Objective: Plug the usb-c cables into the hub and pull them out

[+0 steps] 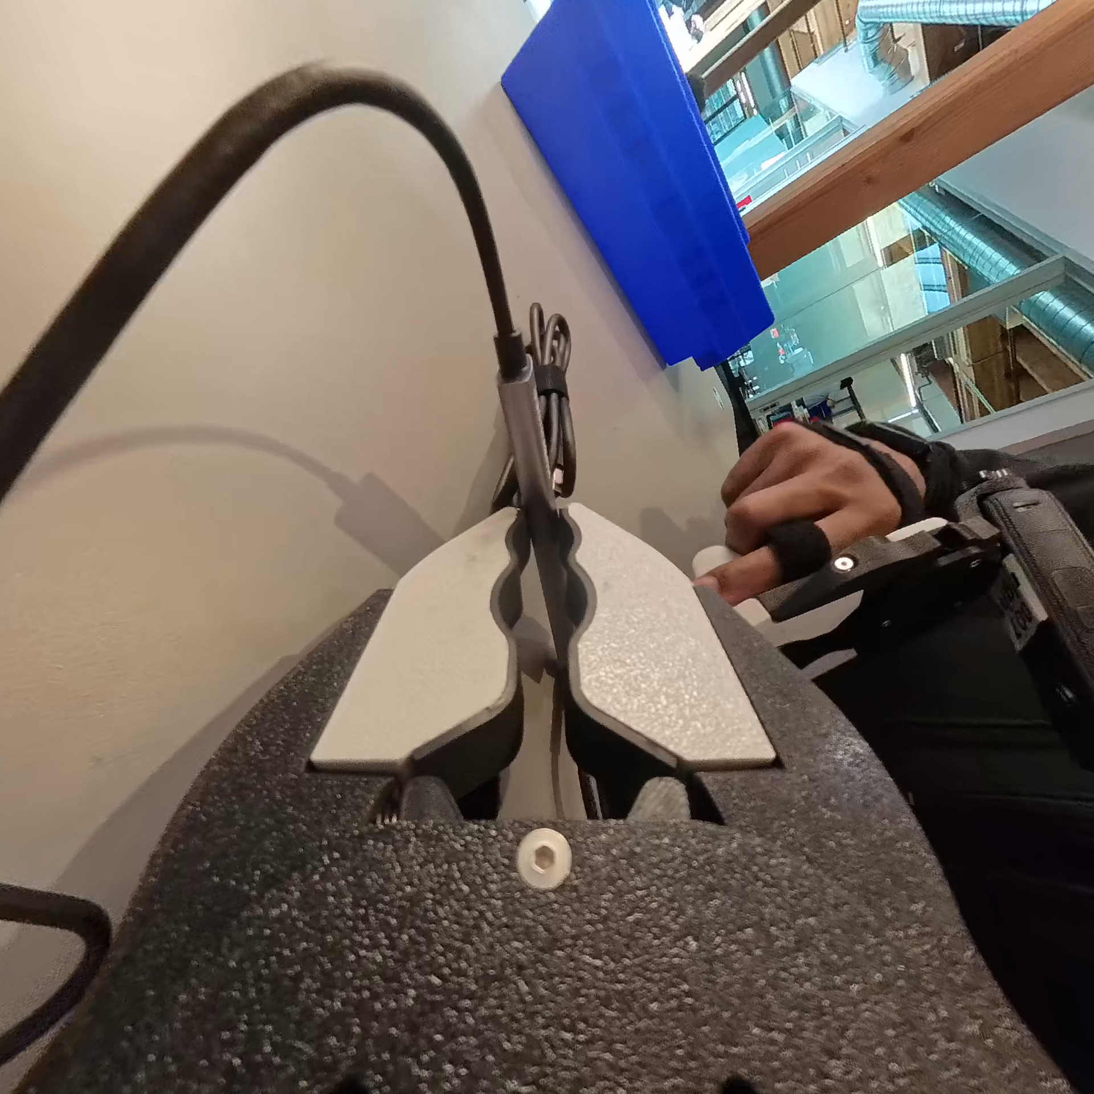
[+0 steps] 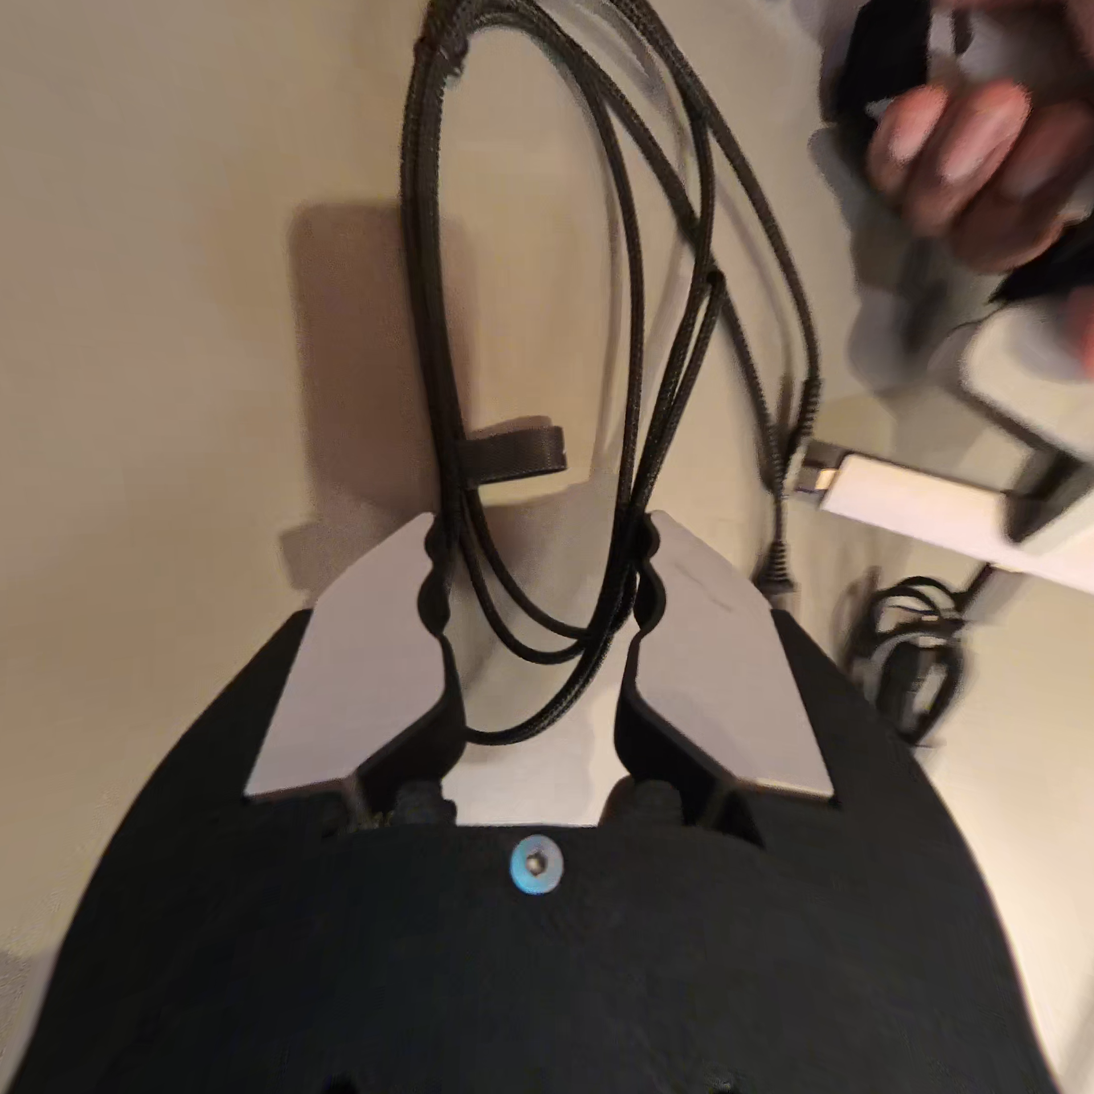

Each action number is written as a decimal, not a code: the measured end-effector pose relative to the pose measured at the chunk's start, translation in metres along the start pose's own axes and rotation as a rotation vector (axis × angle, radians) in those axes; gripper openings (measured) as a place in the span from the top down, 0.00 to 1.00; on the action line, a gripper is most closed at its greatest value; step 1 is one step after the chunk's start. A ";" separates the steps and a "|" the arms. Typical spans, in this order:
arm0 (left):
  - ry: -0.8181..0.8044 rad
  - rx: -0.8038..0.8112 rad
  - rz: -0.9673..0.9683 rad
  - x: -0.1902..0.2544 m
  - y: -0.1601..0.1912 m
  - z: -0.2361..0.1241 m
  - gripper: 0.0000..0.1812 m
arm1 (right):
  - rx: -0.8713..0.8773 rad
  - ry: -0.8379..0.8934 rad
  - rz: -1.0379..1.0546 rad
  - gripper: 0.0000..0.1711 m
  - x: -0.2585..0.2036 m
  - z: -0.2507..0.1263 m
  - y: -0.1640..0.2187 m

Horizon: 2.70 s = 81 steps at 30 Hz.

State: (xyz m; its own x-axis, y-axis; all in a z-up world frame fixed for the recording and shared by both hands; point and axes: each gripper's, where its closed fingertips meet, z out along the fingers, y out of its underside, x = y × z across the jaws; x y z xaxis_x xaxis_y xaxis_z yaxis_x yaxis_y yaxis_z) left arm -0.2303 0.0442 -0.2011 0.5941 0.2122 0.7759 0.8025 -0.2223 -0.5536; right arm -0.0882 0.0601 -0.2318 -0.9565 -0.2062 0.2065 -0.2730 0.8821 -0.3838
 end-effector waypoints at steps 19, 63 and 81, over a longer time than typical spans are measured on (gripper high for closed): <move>0.135 0.025 -0.081 0.014 -0.004 -0.003 0.95 | -0.168 -0.064 -0.160 0.49 0.059 0.029 -0.029; 0.164 0.051 -0.012 0.009 0.003 -0.057 0.85 | -0.087 0.402 -0.210 0.79 0.082 0.004 -0.024; -0.036 0.098 0.063 -0.010 -0.002 -0.083 0.86 | -0.057 0.234 0.194 0.66 0.039 -0.004 0.010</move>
State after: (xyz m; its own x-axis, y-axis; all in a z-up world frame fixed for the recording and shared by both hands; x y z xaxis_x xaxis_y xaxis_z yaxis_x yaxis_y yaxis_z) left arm -0.2424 -0.0363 -0.1828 0.6436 0.2355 0.7282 0.7641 -0.1429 -0.6291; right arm -0.1276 0.0632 -0.2240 -0.9385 0.0657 0.3389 -0.0751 0.9193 -0.3862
